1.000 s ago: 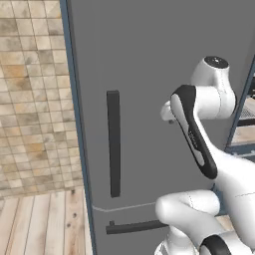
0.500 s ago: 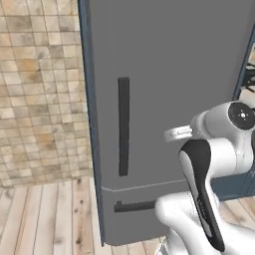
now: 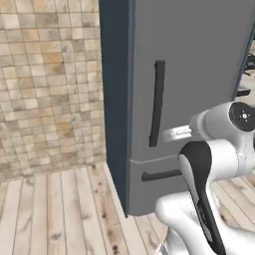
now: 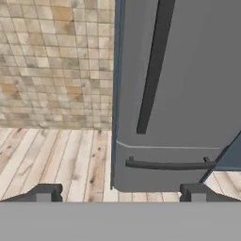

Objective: Take the cake and donut from the fridge and place them on the empty tray on the dining counter.

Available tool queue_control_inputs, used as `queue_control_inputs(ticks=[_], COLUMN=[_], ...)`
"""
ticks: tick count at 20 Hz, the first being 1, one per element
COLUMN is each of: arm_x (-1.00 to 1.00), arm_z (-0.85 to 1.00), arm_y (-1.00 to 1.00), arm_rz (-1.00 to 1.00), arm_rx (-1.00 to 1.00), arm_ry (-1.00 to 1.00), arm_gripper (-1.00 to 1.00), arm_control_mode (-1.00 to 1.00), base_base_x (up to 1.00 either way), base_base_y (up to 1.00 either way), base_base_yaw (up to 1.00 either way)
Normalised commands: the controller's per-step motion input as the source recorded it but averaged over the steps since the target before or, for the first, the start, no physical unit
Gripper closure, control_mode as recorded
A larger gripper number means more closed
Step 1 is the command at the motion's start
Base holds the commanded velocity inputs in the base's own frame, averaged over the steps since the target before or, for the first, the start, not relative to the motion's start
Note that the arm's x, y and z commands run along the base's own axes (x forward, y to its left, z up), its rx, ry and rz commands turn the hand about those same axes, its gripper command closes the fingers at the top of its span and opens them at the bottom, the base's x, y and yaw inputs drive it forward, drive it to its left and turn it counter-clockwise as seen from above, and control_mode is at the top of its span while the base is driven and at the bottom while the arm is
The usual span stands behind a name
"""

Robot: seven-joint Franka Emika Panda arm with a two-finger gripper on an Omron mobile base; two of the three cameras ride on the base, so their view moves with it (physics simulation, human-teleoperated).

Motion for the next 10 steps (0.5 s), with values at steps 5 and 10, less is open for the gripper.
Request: queue_control_inputs(ticks=[5,10], arm_x=[0.0,0.0], arm_z=[0.0,0.0], arm_y=[0.0,0.0], arm_rz=[0.0,0.0], arm_rx=[0.0,0.0], arm_ry=[0.0,0.0], arm_gripper=[-1.0,-1.0], arm_control_mode=[1.0,1.0], base_base_x=[0.0,-0.03], base_base_y=[0.23,0.76], base_base_yaw=[-0.7,-0.54])
